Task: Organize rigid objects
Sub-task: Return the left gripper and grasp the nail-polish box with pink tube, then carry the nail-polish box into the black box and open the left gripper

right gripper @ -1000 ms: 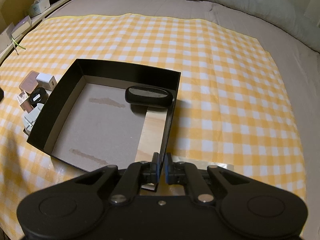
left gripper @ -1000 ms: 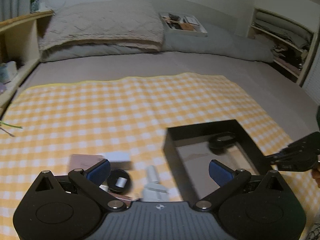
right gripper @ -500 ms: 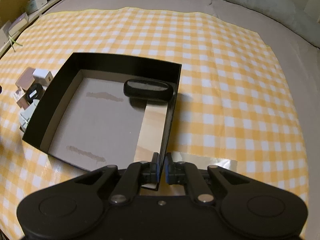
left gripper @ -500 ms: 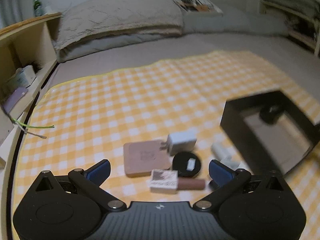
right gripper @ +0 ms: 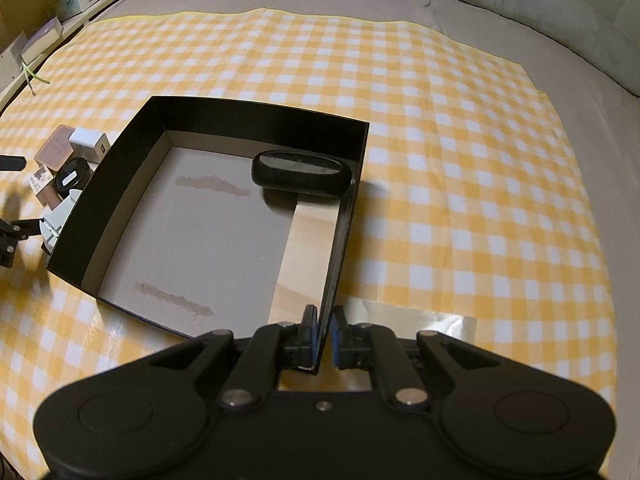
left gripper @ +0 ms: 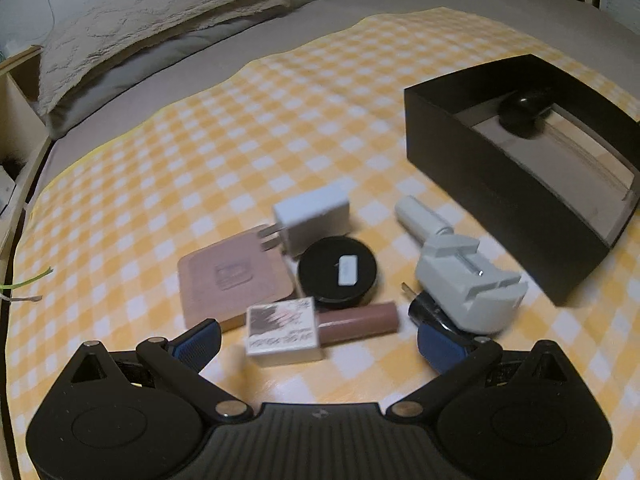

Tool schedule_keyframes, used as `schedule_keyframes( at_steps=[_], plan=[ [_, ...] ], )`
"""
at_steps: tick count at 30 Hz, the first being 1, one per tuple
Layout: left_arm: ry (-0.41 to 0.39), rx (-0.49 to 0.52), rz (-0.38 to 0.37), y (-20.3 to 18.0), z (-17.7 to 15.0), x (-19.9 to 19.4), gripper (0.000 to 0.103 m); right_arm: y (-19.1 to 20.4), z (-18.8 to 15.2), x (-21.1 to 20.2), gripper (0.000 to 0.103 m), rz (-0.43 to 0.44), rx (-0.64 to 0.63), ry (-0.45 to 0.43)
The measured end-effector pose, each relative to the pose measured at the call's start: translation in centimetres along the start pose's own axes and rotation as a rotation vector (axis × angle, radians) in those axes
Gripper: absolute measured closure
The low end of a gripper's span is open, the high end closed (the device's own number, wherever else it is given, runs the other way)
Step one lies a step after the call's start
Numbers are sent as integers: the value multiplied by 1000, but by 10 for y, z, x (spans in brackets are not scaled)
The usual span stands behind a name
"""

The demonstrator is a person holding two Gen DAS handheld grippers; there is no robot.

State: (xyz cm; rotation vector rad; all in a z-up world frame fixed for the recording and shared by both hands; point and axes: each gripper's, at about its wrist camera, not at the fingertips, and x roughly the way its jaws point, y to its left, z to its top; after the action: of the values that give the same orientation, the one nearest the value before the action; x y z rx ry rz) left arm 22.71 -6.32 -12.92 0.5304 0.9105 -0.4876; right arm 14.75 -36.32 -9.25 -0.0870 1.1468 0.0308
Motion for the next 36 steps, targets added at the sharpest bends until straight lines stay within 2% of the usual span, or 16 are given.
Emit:
schedule_keyframes(
  at_steps=[9, 15, 25, 31, 36],
  plan=[
    [27, -35, 19, -7, 13, 20, 0, 0, 2, 1, 94, 5, -5, 2],
    [37, -88, 21, 4, 17, 27, 16, 0, 2, 1, 94, 8, -12, 3],
    [72, -113, 21, 4, 16, 19, 17, 2, 3, 3, 94, 0, -21, 8],
    [54, -295, 34, 21, 18, 0, 17, 2, 3, 3, 95, -5, -26, 10],
    [-37, -407, 27, 26, 33, -30, 17, 2, 3, 3, 95, -7, -27, 10]
  ],
)
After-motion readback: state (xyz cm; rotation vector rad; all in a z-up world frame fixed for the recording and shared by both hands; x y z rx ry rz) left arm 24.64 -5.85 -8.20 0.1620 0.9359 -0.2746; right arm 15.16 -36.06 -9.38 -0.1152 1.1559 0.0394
